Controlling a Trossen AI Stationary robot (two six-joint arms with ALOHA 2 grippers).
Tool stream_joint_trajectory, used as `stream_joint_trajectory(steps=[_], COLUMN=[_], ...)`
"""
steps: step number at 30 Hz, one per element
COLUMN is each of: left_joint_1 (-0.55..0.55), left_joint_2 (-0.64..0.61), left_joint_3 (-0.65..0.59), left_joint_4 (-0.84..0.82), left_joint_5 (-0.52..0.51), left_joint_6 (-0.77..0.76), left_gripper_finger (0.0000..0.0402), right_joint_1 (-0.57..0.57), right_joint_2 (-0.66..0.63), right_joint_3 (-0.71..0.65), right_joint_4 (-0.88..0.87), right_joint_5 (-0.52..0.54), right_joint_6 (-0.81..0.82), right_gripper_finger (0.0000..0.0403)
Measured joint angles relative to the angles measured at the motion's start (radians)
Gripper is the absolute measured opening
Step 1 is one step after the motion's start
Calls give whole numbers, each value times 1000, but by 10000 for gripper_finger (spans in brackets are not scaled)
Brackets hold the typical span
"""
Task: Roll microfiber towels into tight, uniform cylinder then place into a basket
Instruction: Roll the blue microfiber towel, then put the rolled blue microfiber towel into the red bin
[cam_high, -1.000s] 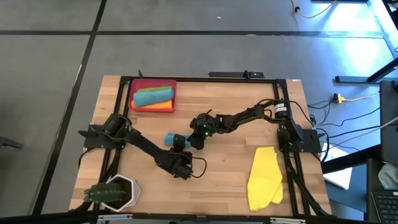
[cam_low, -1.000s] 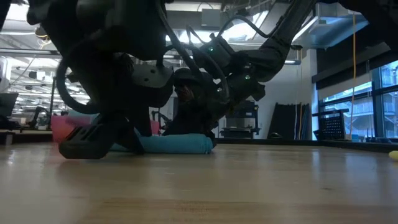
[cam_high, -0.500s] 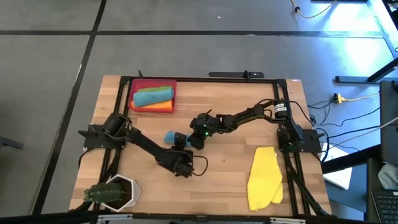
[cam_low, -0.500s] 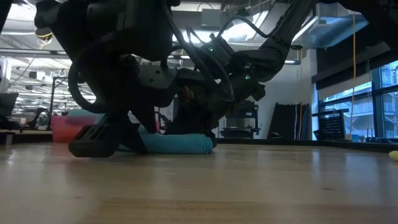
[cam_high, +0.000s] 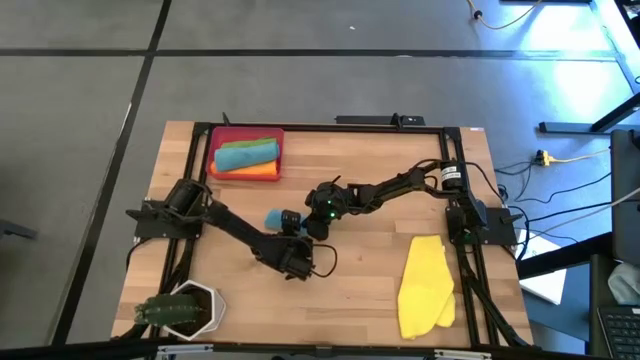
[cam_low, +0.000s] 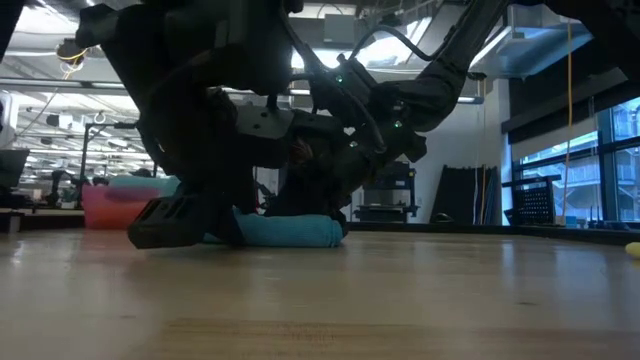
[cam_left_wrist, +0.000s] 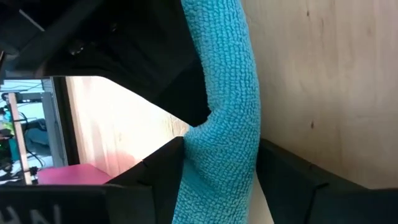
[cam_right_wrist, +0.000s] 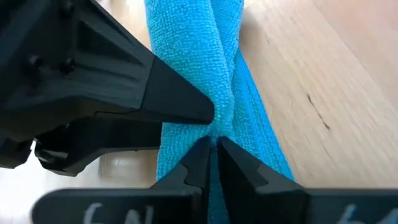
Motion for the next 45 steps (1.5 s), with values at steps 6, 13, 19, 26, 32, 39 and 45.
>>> stream_joint_trajectory(steps=[6,13,19,26,32,39,45], left_joint_1=[15,32,22,13,18,49,149], left_joint_2=[0,31,15,-42,-75,-241,-488], left_joint_3=[0,2,2,-5,-2,36,47], left_joint_4=[24,51,-1,-38,-93,-305,-453], left_joint_5=[26,33,44,59,37,-32,-103], left_joint_6=[1,6,-14,-38,-36,-61,-7], left_gripper_finger=[140,23,6,3,2,2,1], right_joint_1=[1,1,1,13,35,40,39], right_joint_2=[2,-5,-79,-221,-348,-516,-619], right_joint_3=[-2,-6,-4,-2,-1,-1,0], right_joint_4=[30,22,-64,-216,-370,-508,-524], right_joint_5=[-18,-23,10,75,198,379,382], right_joint_6=[-56,-125,-221,-349,-398,-483,-536], right_gripper_finger=[37,37,37,63,144,176,154])
